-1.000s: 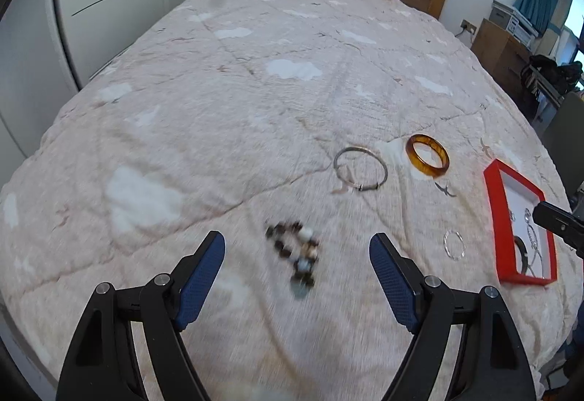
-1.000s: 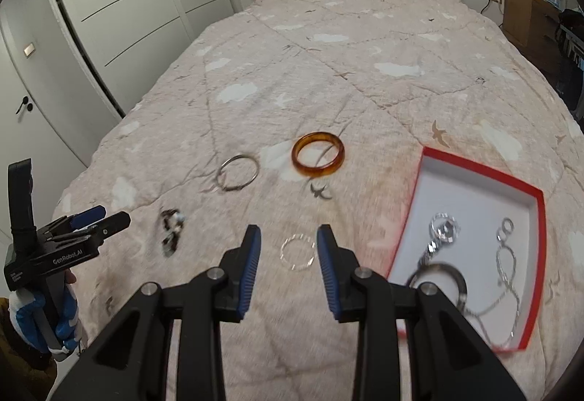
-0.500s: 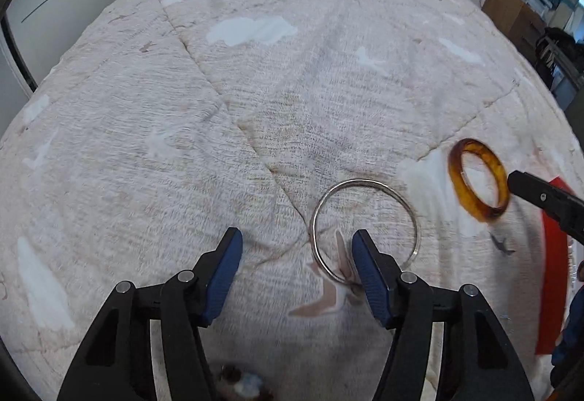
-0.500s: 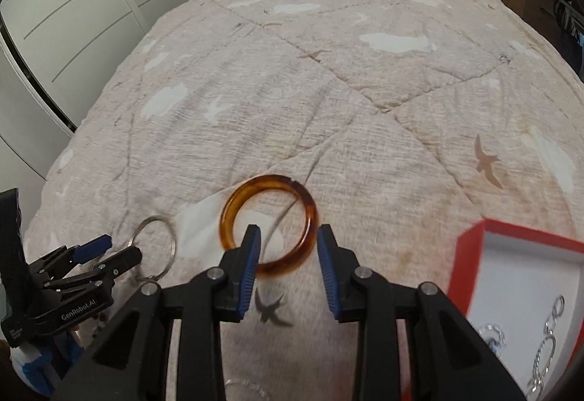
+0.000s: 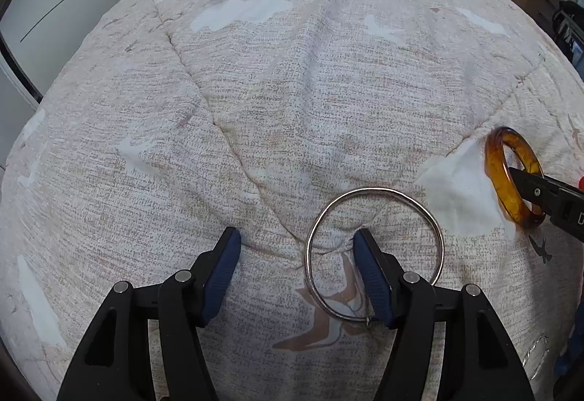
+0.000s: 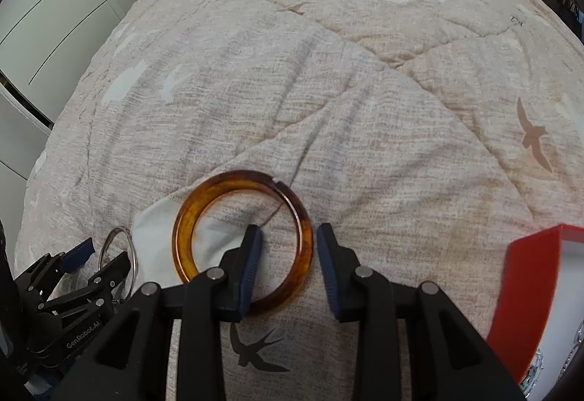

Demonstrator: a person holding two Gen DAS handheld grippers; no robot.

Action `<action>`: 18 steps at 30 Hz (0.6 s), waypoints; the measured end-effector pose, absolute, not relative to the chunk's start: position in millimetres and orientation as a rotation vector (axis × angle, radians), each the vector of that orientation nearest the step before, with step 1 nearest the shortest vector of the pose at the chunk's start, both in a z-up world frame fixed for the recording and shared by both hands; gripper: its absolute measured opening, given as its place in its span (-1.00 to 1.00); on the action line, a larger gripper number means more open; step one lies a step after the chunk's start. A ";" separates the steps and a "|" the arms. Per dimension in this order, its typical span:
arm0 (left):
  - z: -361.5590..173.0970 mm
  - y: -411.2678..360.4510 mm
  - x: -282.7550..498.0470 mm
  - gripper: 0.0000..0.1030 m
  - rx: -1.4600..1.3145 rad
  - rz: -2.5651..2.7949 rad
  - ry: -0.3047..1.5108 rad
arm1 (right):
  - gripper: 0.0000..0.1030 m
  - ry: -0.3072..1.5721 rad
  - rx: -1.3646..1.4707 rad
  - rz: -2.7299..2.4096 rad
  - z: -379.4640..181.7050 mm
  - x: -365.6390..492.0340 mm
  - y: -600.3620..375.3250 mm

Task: Organize jewelry
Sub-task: 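Grasp the amber bangle with the right tool while the left tool grasps the silver bangle, then carry both bangles into the red box and open both tools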

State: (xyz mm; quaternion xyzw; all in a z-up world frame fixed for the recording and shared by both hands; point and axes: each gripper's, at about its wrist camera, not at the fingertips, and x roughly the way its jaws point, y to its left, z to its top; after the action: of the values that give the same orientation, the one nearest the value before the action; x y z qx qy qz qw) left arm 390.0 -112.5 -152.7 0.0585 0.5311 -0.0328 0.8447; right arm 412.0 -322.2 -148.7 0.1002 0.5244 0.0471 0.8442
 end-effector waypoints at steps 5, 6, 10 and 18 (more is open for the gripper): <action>-147.7 -124.1 383.0 -0.36 0.171 -0.067 1.083 | -0.77 1.100 0.186 0.106 -143.9 409.4 -317.0; -145.5 -126.2 381.0 -0.50 0.178 -0.066 1.075 | -0.80 1.097 0.187 0.109 -142.1 408.7 -313.7; -136.5 -124.2 375.9 -0.86 0.162 -0.048 1.045 | -0.82 1.069 0.153 0.123 -128.6 395.5 -302.5; -112.1 -112.9 358.9 -0.91 0.083 -0.044 1.021 | -0.82 0.974 0.120 0.151 -78.6 356.8 -298.8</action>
State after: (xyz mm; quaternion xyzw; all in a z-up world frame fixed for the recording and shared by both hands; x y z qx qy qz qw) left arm 358.9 -112.9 -112.1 0.0396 0.4882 -0.0212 0.8716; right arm 356.8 -298.8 -78.6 0.0578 0.4673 0.0722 0.8792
